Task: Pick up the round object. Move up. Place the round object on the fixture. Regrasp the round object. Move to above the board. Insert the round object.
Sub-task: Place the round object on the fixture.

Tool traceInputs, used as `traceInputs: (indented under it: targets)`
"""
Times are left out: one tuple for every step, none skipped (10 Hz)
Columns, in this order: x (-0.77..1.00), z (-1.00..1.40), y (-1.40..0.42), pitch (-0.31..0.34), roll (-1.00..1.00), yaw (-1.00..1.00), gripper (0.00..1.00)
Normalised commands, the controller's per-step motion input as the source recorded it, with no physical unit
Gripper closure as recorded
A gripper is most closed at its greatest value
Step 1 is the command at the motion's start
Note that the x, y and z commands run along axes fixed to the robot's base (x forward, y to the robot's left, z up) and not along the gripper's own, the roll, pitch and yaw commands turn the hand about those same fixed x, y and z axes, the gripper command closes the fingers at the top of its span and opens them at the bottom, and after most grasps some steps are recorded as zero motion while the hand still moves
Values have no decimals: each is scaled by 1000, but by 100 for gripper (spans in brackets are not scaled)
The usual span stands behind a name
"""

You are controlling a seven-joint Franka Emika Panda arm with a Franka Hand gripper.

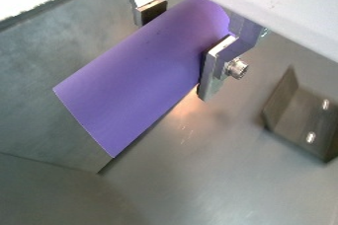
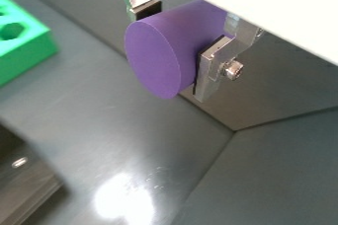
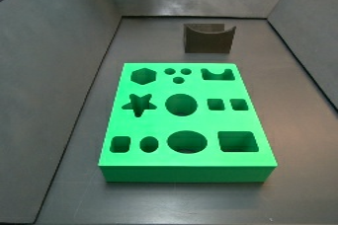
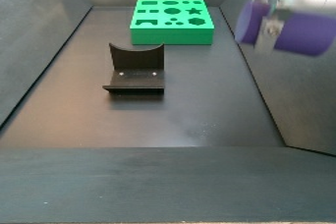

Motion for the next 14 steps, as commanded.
traceInputs:
  targets:
    - [1000, 267, -467, -63, -1, 1000, 100]
    - [1000, 238, -405, -58, -3, 1000, 100]
    - [1000, 223, -370, -54, -6, 1000, 100]
    - [1000, 197, -331, -47, -10, 1000, 100]
    - [1000, 184, -304, -44, -12, 1000, 100]
    - [1000, 156, -259, -38, -16, 1000, 100]
    - [1000, 145, -238, -36, -18, 1000, 100]
    - [1000, 112, -185, -28, -24, 1000, 100]
    - [1000, 100, -163, -25, -27, 1000, 100]
    - [1000, 79, -128, -20, -33, 1000, 100]
    - [1000, 69, -110, -17, -37, 1000, 100]
    - [1000, 50, -77, -10, -48, 1000, 100]
    - [942, 39, -58, -6, -53, 1000, 100]
    - [794, 22, -31, 1, -66, 1000, 100]
